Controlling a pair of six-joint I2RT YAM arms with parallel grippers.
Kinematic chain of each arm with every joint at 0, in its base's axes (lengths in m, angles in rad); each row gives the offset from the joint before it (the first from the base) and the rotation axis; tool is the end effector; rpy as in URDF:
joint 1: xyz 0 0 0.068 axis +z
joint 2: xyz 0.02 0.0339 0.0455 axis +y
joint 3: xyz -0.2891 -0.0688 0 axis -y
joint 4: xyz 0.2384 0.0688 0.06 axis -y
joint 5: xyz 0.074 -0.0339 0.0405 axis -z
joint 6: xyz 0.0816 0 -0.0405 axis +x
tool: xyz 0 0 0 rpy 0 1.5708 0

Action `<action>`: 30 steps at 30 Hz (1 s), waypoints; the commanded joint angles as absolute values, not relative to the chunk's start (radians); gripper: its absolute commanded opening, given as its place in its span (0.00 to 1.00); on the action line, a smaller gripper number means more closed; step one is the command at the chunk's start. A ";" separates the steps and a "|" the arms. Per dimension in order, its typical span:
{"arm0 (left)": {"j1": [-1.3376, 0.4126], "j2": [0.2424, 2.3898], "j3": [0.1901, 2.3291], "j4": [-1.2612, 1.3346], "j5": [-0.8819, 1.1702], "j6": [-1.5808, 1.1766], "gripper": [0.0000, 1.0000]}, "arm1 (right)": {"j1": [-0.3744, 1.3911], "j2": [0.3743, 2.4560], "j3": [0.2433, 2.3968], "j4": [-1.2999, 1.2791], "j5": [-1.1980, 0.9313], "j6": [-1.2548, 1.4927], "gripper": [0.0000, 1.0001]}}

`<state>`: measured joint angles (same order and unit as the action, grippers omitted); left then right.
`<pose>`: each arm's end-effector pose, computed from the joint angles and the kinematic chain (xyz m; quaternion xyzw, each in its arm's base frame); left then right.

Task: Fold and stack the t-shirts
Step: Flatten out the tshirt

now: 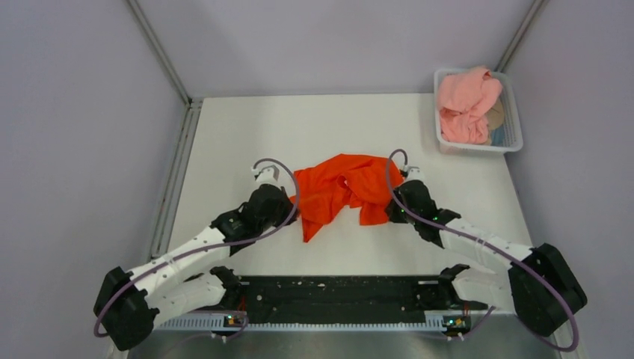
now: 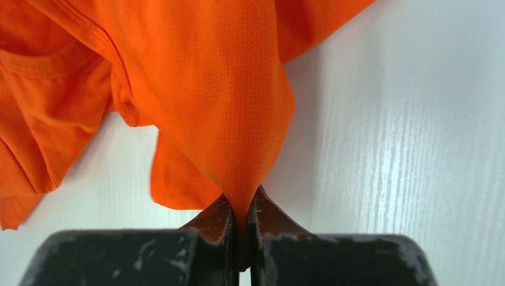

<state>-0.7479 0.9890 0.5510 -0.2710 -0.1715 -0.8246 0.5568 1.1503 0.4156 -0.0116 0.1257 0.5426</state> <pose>0.1705 -0.1392 0.2077 -0.0705 0.9032 -0.2395 0.3491 0.2031 0.1144 0.1569 0.0187 0.9146 0.1598 0.3710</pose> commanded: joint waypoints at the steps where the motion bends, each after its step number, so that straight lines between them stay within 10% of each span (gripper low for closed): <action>1: -0.752 0.871 0.661 -0.311 -0.333 -0.788 0.00 | 0.569 0.980 0.527 -0.106 0.220 0.490 0.00; 23: -0.752 0.566 1.167 -0.267 -0.311 -0.483 0.00 | 0.569 0.710 1.248 -0.431 -0.063 0.180 0.00; 30: -0.751 0.734 1.222 -0.188 -0.535 -0.405 0.00 | 0.570 0.852 1.344 -0.406 0.183 0.163 0.00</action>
<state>-0.7479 0.5911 1.1652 -0.2371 -0.3954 -0.4782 0.5602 0.7322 1.2839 -0.4129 0.0280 0.2008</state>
